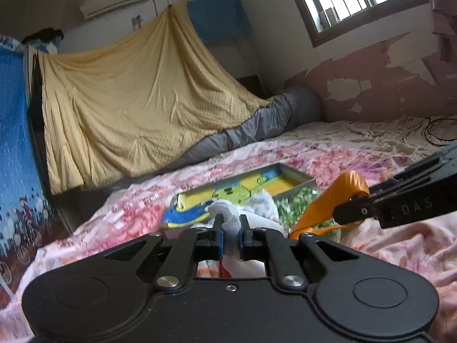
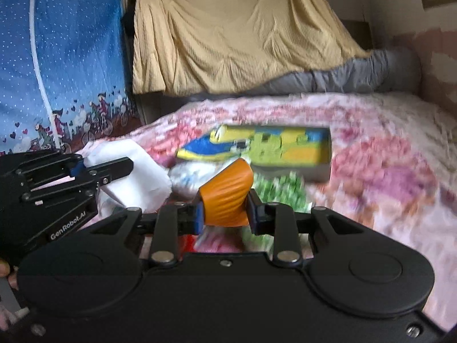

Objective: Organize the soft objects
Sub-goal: 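Carry the white cloth and orange cup toward the cartoon tray with both grippers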

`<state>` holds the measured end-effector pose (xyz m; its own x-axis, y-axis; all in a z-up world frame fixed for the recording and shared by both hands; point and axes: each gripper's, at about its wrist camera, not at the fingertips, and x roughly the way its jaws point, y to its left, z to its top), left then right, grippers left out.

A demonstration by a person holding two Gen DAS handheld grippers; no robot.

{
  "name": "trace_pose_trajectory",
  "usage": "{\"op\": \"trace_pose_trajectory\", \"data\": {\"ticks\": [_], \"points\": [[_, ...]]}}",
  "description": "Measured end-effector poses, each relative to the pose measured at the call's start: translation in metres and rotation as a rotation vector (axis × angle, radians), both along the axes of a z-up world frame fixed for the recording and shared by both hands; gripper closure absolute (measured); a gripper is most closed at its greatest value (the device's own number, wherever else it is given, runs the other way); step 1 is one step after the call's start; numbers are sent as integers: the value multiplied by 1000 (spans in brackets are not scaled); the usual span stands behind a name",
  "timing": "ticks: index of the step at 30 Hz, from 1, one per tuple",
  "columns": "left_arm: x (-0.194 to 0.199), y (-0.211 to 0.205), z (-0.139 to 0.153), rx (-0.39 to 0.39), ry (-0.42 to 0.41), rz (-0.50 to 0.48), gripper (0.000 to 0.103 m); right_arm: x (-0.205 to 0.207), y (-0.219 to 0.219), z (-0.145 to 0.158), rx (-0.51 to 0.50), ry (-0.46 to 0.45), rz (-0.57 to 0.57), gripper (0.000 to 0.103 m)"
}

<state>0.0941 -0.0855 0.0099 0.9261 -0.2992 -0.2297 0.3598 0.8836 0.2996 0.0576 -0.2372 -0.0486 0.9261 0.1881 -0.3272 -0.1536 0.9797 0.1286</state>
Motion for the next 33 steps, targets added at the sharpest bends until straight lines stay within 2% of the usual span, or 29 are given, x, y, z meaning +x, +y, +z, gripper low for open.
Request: {"op": "trace_pose_trajectory", "data": {"ticks": [8, 12, 18, 22, 27, 33], "points": [[39, -37, 35, -36, -28, -8, 93, 51, -19, 31, -116, -156, 4, 81], [82, -56, 47, -86, 27, 4, 93, 96, -37, 40, -114, -190, -46, 81], [158, -79, 58, -175, 140, 43, 93, 157, -63, 40, -83, -144, -87, 81], [205, -99, 56, -168, 191, 73, 93, 190, -77, 35, -54, -88, -83, 81], [261, -117, 41, -206, 301, 143, 93, 230, -89, 28, 5, -26, -107, 81], [301, -128, 19, -241, 377, 201, 92, 255, -103, 10, 71, 41, -108, 80]]}}
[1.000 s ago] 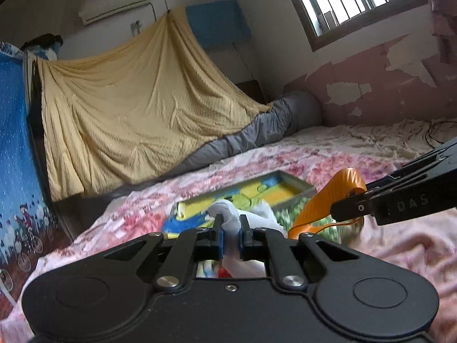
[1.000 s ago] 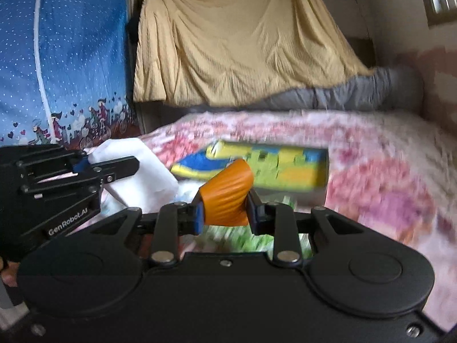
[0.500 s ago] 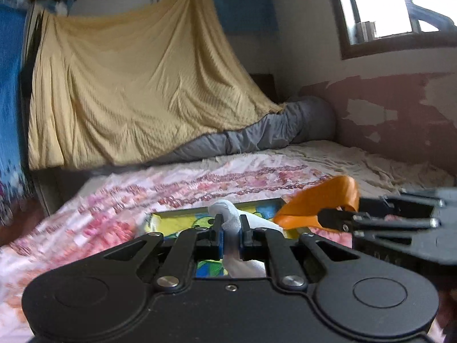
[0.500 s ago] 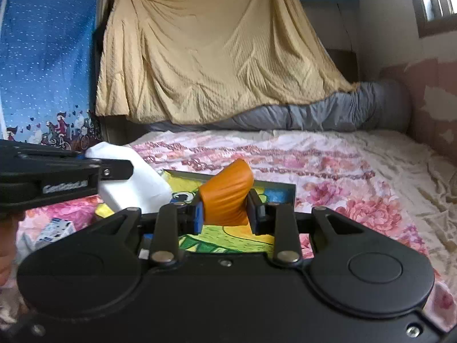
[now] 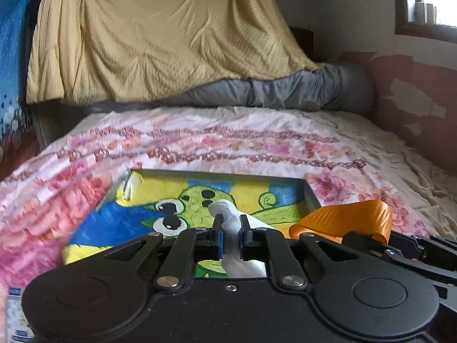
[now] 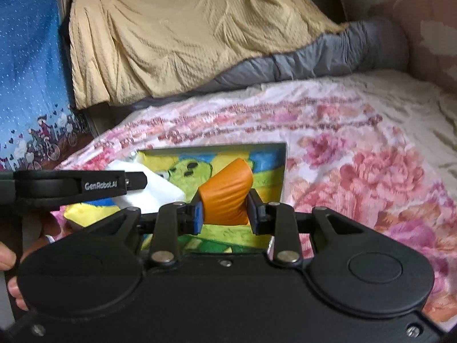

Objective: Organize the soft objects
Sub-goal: 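Carry the white cloth and orange cup toward the cartoon tray with both grippers, then open the left gripper over the tray while the right gripper releases the orange cup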

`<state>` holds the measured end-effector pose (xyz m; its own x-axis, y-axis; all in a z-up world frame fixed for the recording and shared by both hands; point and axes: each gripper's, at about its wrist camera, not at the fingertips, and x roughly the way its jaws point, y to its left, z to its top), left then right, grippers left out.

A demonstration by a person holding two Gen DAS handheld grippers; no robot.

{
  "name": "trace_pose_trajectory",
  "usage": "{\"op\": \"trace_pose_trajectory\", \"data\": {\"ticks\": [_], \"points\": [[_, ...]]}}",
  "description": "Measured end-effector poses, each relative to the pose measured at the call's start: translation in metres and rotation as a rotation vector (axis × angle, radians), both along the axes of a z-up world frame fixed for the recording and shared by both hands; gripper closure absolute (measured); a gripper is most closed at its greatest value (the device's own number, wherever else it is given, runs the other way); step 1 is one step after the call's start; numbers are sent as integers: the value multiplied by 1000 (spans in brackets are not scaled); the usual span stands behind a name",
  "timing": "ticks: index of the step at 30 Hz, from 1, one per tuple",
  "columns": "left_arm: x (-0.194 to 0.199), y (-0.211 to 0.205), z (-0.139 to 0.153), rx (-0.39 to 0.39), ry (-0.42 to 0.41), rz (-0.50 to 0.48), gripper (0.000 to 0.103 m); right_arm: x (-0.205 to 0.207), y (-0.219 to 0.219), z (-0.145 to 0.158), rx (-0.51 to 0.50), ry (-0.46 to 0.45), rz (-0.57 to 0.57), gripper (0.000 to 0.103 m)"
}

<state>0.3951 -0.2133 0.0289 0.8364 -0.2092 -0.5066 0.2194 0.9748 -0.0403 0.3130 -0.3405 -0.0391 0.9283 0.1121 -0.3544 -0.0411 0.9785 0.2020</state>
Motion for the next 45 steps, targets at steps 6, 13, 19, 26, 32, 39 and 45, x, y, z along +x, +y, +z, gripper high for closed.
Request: {"op": "trace_pose_trajectory", "data": {"ticks": [6, 13, 19, 26, 32, 39, 45], "points": [[19, -12, -19, -4, 65, 23, 91, -3, -8, -21, -7, 69, 4, 75], [32, -15, -33, 26, 171, 67, 86, 3, -8, -30, -33, 120, -1, 63], [29, -6, -29, 38, 181, 107, 54, 1, -6, -24, -45, 131, -2, 48], [15, 5, -13, 33, 134, 133, 29, -15, 0, 2, -63, 69, -4, 10], [-10, 21, 14, 12, 52, 155, 14, -39, 0, 30, -26, -9, -14, 1], [-46, 49, 48, -37, -20, 202, 5, -74, 6, 57, -31, -78, -14, 1], [-90, 72, 70, -52, -101, 218, 1, -107, 23, 69, -34, -162, -28, 1]]}}
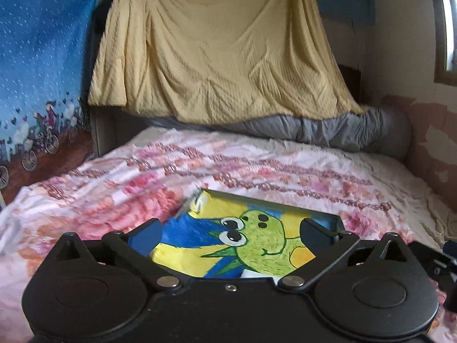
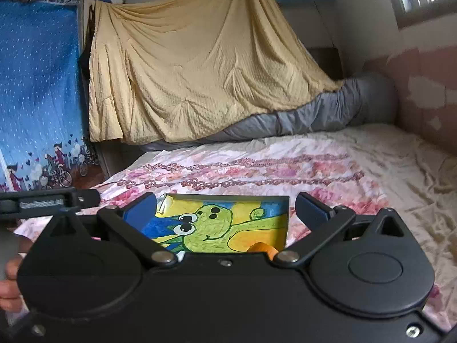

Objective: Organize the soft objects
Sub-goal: 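Open the left gripper over the tray while the right gripper releases the orange cup, then move both grippers back from the tray to the pile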

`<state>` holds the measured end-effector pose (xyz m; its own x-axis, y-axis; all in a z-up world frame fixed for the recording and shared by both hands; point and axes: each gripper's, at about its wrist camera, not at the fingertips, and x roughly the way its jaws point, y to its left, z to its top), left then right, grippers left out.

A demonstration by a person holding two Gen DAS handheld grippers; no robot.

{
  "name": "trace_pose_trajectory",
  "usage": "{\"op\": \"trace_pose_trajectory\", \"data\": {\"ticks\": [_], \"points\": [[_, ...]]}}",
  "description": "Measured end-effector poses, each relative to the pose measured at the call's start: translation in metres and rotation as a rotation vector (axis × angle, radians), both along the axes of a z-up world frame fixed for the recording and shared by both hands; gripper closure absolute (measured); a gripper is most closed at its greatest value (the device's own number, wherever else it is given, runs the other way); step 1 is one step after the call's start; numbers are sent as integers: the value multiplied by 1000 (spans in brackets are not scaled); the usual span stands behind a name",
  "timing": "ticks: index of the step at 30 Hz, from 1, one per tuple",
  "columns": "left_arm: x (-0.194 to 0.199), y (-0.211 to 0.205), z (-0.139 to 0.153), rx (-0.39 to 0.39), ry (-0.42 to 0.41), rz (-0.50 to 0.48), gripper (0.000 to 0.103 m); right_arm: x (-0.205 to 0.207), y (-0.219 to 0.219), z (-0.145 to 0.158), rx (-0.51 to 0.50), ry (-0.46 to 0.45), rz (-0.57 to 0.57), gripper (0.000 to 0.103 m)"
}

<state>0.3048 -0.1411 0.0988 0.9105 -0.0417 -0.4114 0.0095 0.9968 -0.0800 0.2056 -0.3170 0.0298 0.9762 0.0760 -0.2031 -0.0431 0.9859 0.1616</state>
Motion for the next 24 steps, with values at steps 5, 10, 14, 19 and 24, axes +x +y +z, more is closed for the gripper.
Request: {"op": "trace_pose_trajectory", "data": {"ticks": [5, 10, 14, 19, 24], "points": [[-38, 21, 9, -6, -39, 10, 1, -21, 25, 3, -50, -35, -19, 0], [-75, 44, 13, -11, -86, 31, 1, -40, 47, 4, -83, -66, -19, 1], [-103, 60, 11, 11, -120, 34, 1, -58, 63, 1, -99, -81, -12, 1], [-135, 80, 1, 19, -148, 47, 1, -84, 90, -10, -173, -84, 9, 1], [-159, 99, -15, 10, -139, 61, 1, -101, 103, -16, -257, -96, 26, 1]]}}
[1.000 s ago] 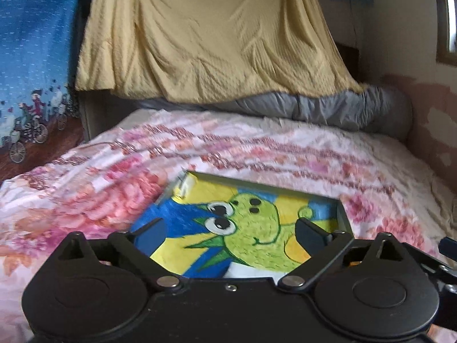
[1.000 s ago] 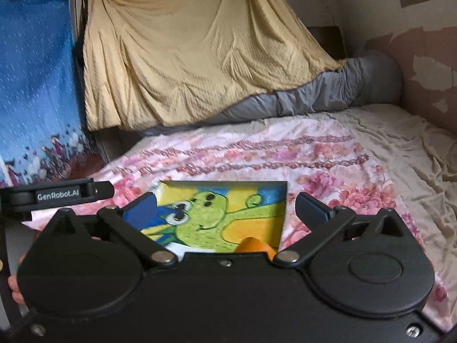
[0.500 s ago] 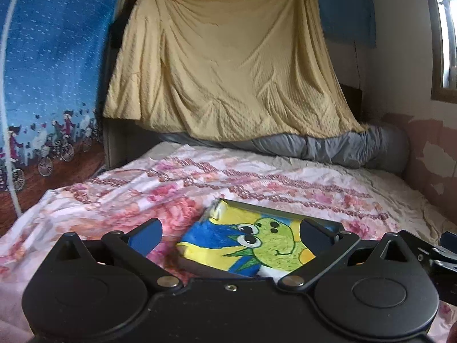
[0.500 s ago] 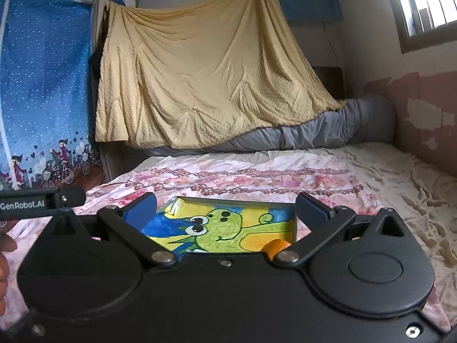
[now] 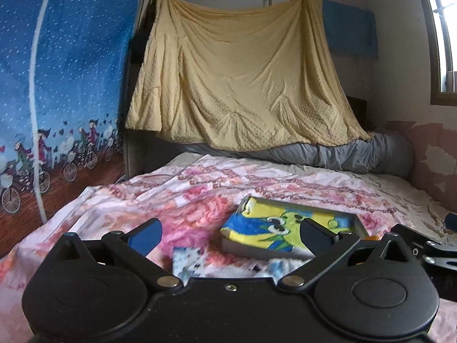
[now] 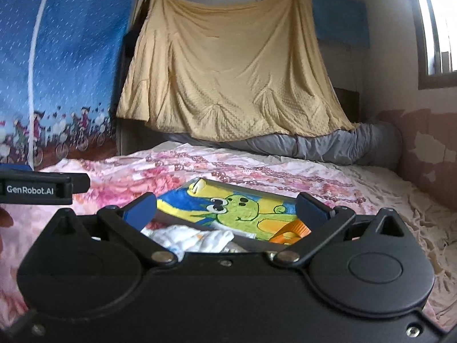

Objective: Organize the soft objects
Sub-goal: 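Move both grippers back from the tray to the pile, then grasp the gray drawstring pouch with the left gripper while the right gripper reaches the white toy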

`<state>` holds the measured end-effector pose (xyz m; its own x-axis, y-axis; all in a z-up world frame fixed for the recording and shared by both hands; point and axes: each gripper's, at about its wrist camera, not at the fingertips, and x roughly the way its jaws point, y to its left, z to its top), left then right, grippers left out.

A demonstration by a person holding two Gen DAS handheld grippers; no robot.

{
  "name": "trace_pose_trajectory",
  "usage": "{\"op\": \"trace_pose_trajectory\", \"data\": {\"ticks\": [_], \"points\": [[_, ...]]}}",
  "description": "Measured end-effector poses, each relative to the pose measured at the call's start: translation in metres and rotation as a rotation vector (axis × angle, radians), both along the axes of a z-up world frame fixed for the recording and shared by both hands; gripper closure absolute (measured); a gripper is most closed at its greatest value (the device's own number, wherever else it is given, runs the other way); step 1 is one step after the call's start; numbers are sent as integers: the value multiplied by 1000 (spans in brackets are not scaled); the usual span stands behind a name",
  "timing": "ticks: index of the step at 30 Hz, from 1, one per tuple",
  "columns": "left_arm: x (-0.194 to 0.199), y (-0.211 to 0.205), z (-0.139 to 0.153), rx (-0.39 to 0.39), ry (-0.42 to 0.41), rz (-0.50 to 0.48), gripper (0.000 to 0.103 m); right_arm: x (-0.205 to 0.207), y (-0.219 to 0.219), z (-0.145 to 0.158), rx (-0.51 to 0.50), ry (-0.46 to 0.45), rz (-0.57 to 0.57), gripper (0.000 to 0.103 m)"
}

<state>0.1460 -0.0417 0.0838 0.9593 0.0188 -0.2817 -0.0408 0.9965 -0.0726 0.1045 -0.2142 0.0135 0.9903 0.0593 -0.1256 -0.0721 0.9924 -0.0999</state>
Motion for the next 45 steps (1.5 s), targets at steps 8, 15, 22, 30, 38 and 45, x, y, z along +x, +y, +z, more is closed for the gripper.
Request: {"op": "trace_pose_trajectory", "data": {"ticks": [8, 15, 22, 30, 38, 45], "points": [[-31, 22, -21, 28, 2, -8, 1, -9, 9, -5, -44, 10, 1, 1], [-58, 25, -35, 75, -26, -44, 1, -21, 12, -9, -62, 24, -12, 1], [-79, 30, -50, 96, -33, -70, 1, -30, 14, -15, -78, 41, -27, 1], [-96, 39, -69, 112, -25, -80, 1, -43, 18, -21, -95, 71, -36, 1], [-102, 42, -83, 159, 5, -129, 1, -42, 21, -32, -139, 112, -30, 1], [-103, 40, -89, 177, 3, -163, 1, -38, 29, -42, -189, 136, -18, 1]]}}
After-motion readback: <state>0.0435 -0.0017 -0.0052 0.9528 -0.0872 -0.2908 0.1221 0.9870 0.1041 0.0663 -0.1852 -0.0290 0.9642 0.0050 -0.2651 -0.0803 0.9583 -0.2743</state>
